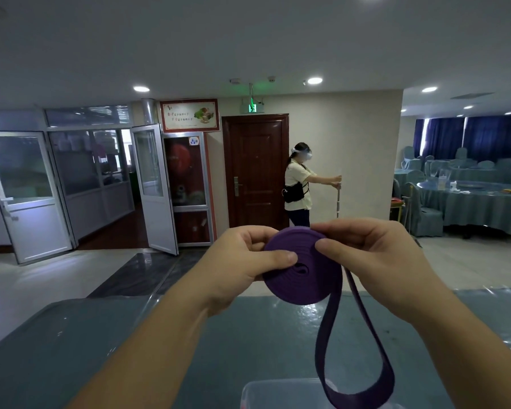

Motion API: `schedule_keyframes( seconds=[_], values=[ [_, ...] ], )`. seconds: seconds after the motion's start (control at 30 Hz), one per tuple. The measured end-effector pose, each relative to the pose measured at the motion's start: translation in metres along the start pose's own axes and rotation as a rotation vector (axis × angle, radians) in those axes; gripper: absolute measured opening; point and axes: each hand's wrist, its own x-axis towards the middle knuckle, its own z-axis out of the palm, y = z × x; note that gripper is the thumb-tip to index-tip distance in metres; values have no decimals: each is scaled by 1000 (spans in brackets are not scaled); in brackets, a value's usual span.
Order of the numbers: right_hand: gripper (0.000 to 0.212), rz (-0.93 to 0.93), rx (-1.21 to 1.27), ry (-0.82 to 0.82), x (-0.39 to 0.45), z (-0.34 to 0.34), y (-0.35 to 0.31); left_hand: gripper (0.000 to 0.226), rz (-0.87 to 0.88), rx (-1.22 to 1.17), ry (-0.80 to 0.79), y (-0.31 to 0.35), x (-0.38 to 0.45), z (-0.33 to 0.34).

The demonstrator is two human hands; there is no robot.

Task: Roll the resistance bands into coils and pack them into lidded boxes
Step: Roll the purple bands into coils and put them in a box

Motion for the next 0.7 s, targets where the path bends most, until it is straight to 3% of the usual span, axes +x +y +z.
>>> schedule_keyframes(
  seconds=[0.17,0.3,0.5,0.7],
  values=[
    [41,-14,84,34,0,-1,2,39,37,-92,54,-4,1,5],
    [37,-2,29,17,2,-1,2,39,17,-5,9,-1,1,5],
    [34,-8,114,81,1,0,4,43,15,-125,36,-2,1,4],
    [33,4,74,42,2,2,3,41,-1,-11,-12,2,1,-1]
  ],
)
